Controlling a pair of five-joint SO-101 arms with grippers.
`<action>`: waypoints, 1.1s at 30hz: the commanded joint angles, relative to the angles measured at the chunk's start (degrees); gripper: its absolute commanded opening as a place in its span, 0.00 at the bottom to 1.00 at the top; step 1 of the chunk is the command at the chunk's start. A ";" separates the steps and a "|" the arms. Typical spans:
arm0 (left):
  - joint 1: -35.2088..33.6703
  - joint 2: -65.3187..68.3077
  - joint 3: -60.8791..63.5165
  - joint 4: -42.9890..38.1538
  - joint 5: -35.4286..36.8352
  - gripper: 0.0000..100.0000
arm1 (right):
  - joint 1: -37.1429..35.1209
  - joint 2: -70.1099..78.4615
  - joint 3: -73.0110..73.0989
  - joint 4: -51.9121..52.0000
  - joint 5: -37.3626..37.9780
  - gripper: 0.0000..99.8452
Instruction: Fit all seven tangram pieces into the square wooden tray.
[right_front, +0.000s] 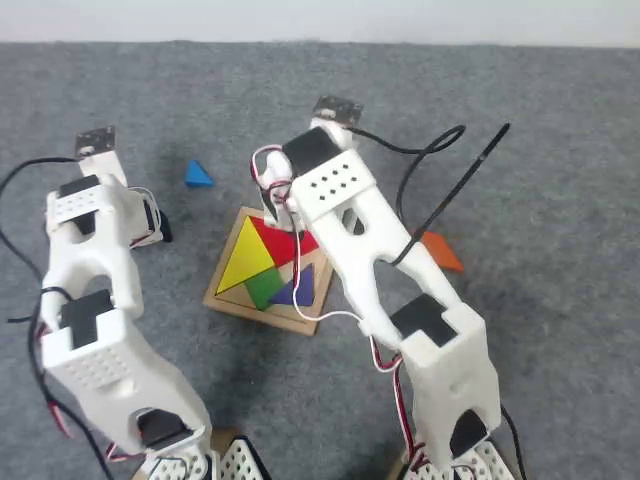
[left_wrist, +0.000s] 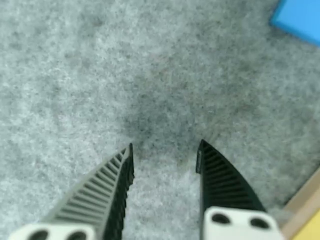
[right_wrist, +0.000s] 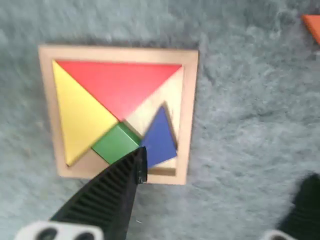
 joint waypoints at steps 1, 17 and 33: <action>0.00 -4.04 -0.40 -0.62 -1.85 0.20 | -1.98 -5.32 0.88 2.07 6.07 0.11; 0.00 -4.04 -0.40 -0.62 -1.85 0.20 | -2.95 7.25 8.35 -16.48 14.07 0.01; 0.00 -4.04 -0.40 -0.62 -1.85 0.20 | -7.60 7.52 13.10 -14.20 13.80 0.01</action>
